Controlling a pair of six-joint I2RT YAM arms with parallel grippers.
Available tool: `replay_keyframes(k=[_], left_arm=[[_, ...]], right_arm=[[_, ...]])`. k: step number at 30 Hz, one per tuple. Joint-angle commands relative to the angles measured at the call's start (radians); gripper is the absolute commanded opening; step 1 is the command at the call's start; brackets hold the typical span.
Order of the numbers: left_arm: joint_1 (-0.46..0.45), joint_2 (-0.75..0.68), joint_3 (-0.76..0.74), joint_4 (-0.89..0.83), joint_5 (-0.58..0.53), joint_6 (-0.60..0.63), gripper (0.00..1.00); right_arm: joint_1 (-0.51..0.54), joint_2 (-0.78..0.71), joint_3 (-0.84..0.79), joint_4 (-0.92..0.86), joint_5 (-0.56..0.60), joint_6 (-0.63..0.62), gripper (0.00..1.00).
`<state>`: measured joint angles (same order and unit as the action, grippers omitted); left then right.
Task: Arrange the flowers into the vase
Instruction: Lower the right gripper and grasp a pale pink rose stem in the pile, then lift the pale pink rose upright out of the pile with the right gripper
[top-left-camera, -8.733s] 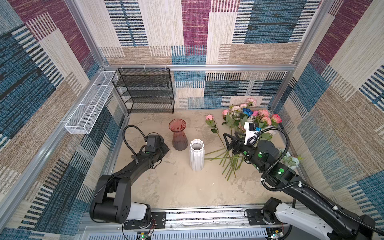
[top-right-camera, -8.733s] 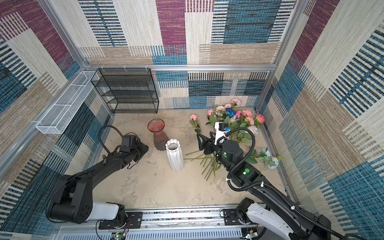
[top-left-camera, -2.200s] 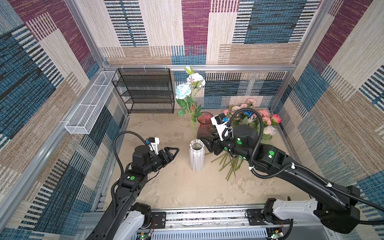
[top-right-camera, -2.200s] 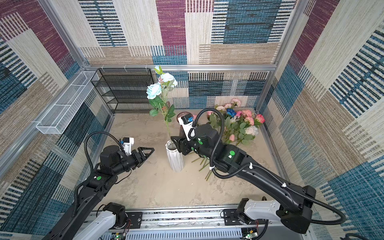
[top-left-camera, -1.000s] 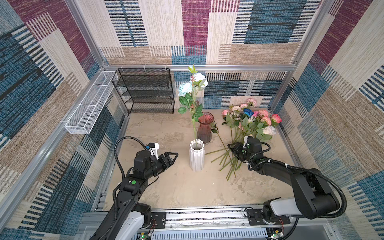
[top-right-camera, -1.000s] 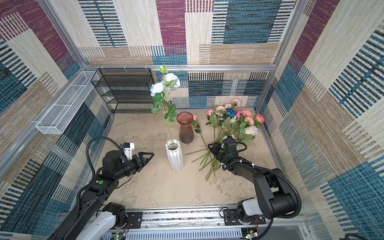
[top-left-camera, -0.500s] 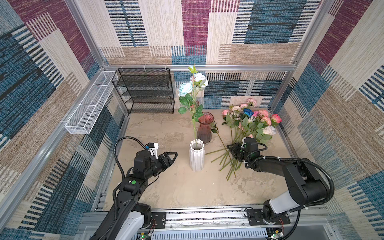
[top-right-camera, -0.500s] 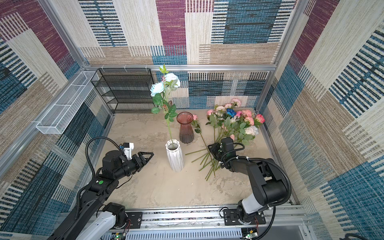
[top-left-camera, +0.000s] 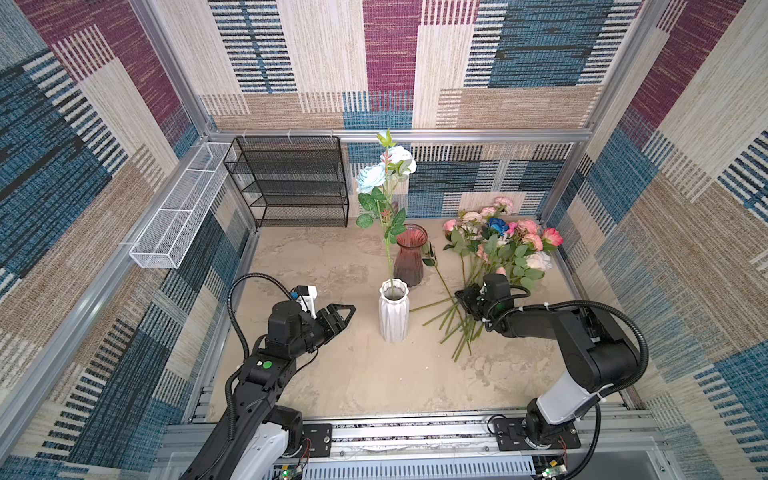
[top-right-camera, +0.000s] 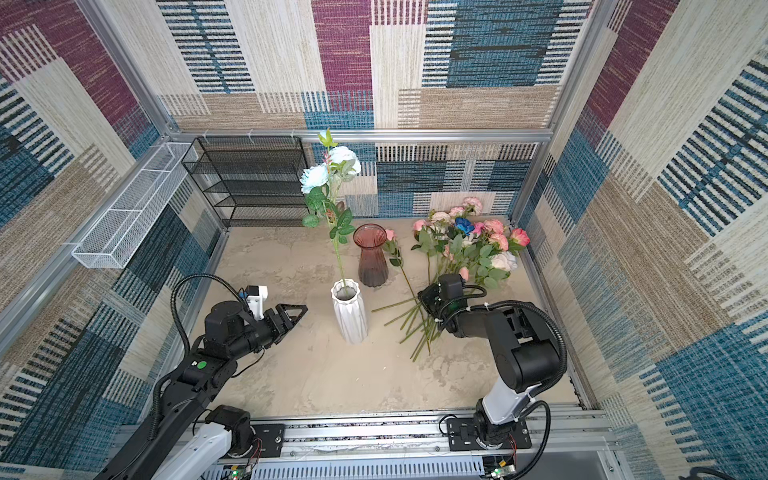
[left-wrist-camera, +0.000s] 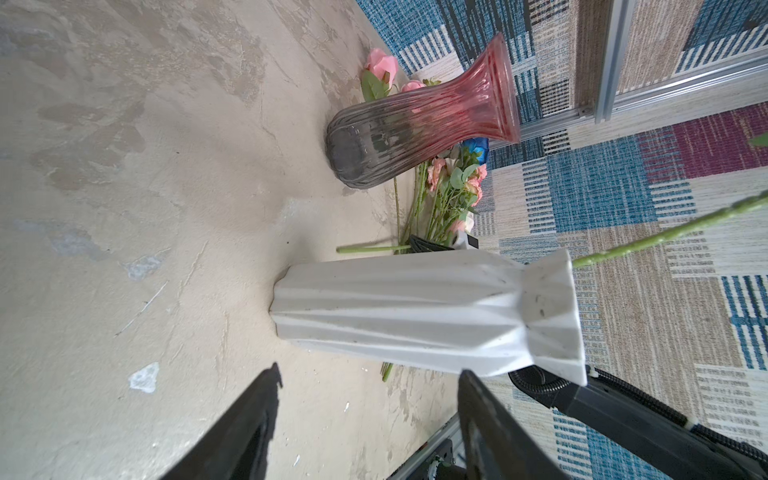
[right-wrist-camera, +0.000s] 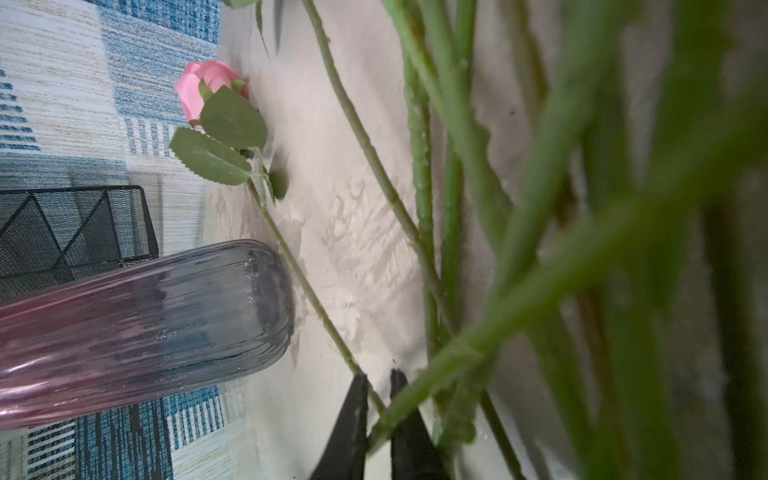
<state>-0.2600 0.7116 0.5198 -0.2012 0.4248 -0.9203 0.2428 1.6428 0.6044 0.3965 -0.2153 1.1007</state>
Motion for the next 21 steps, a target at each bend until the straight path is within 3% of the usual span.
replay_keyframes(k=[1,5,14,21], left_arm=[[0.001,-0.006,0.014,-0.024,0.010,0.021,0.70],[0.001,-0.018,0.030,-0.040,0.012,0.027,0.70],[0.001,-0.044,0.075,-0.061,0.042,0.032,0.70],[0.001,-0.074,0.118,-0.097,0.054,0.050,0.70]], right_arm=[[0.000,-0.051,0.018,0.027,0.022,-0.054,0.08],[0.001,-0.180,0.048,-0.038,0.010,-0.143,0.01],[0.001,-0.477,0.162,-0.282,0.009,-0.405,0.00],[0.001,-0.628,0.282,-0.406,-0.119,-0.613,0.00]])
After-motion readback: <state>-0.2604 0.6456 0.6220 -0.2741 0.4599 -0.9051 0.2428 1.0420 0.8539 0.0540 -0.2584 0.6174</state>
